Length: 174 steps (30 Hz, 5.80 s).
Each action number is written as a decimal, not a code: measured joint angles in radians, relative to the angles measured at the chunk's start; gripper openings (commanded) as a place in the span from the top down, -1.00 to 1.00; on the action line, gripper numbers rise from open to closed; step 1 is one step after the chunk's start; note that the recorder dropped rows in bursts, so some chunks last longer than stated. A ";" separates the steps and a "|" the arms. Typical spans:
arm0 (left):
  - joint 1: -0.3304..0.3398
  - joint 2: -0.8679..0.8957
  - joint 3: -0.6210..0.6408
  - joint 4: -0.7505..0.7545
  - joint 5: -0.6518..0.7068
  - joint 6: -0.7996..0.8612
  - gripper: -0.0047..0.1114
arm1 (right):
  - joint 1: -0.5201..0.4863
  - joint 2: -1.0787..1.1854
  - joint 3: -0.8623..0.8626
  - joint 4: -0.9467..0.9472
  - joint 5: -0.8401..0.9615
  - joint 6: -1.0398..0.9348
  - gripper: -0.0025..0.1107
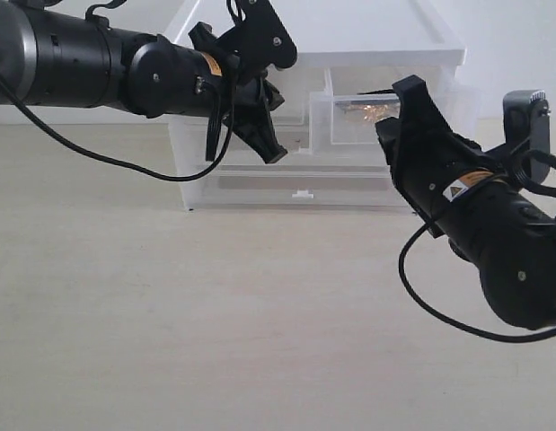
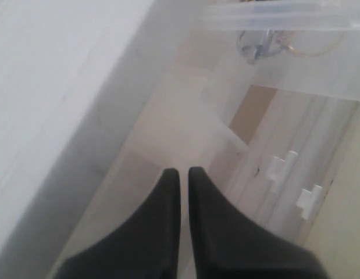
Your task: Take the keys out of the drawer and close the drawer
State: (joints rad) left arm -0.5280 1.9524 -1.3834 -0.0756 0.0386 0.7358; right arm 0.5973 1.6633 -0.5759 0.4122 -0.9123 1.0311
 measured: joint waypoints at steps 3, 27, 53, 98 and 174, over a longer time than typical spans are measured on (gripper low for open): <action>0.000 0.000 -0.002 0.000 0.000 0.000 0.85 | 0.000 -0.016 0.030 -0.019 -0.025 0.035 0.96; 0.000 0.000 -0.004 0.000 0.000 0.000 0.85 | 0.091 -0.047 0.197 -0.016 -0.237 0.105 0.96; -0.001 0.001 -0.016 0.000 0.016 0.000 0.85 | 0.100 -0.112 0.207 -0.058 -0.189 0.066 0.19; -0.001 0.001 -0.017 0.000 0.016 0.000 0.85 | 0.100 -0.428 0.430 -0.139 -0.189 -0.118 0.96; 0.005 -0.229 -0.029 -0.006 0.305 -0.106 0.85 | -0.309 -0.307 -0.349 1.336 1.043 -2.608 0.96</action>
State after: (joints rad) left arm -0.5228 1.7230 -1.4124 -0.0820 0.3436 0.6294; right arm 0.2881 1.3564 -0.9245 1.7478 0.1309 -1.5768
